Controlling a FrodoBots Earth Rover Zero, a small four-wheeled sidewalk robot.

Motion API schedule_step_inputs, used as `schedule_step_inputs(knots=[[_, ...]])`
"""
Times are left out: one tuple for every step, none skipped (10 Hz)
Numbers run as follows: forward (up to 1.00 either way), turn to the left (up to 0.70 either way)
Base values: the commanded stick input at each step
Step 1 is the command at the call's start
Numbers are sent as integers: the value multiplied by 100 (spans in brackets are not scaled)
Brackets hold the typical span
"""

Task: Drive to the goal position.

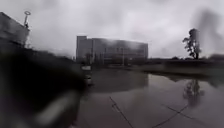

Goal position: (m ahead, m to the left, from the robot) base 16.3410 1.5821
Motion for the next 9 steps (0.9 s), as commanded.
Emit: schedule_step_inputs(knots=[[65,0],[70,-5],[70,-26],[70,-35],[70,-35],[70,-35],[70,-35],[70,-35],[70,0]])
